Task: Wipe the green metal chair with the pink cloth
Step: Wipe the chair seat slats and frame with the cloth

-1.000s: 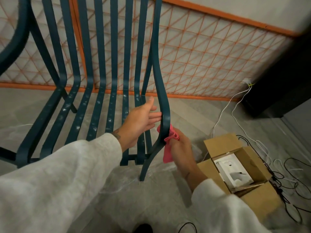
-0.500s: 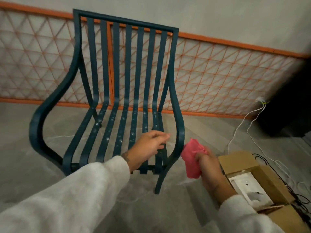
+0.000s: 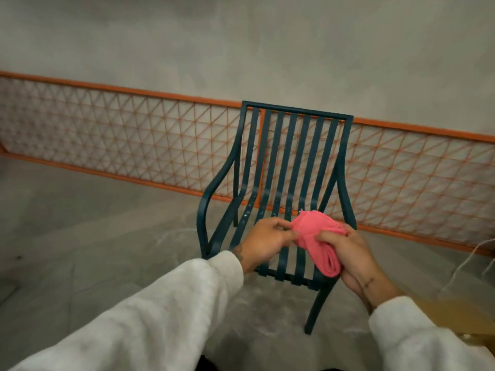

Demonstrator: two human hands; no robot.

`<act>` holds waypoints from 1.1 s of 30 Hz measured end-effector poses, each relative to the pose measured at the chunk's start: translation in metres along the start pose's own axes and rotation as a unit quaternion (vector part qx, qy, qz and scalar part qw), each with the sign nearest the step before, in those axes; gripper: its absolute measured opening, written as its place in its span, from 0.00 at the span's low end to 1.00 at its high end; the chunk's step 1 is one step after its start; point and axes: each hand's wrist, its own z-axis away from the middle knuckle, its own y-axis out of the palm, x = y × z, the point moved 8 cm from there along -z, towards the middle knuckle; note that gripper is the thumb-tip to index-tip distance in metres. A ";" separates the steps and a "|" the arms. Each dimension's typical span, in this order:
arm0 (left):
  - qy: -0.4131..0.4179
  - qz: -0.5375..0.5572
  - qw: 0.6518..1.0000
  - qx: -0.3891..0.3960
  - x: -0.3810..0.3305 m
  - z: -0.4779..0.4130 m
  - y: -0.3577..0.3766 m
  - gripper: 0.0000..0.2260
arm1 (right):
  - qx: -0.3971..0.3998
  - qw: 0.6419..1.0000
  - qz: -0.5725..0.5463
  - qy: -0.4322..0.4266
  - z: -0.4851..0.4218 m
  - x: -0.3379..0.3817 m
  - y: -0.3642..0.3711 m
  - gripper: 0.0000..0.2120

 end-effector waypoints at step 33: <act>-0.071 0.237 0.963 -0.104 0.138 -0.116 -0.087 0.01 | 0.137 0.970 0.194 0.047 -0.092 -0.101 0.116 0.24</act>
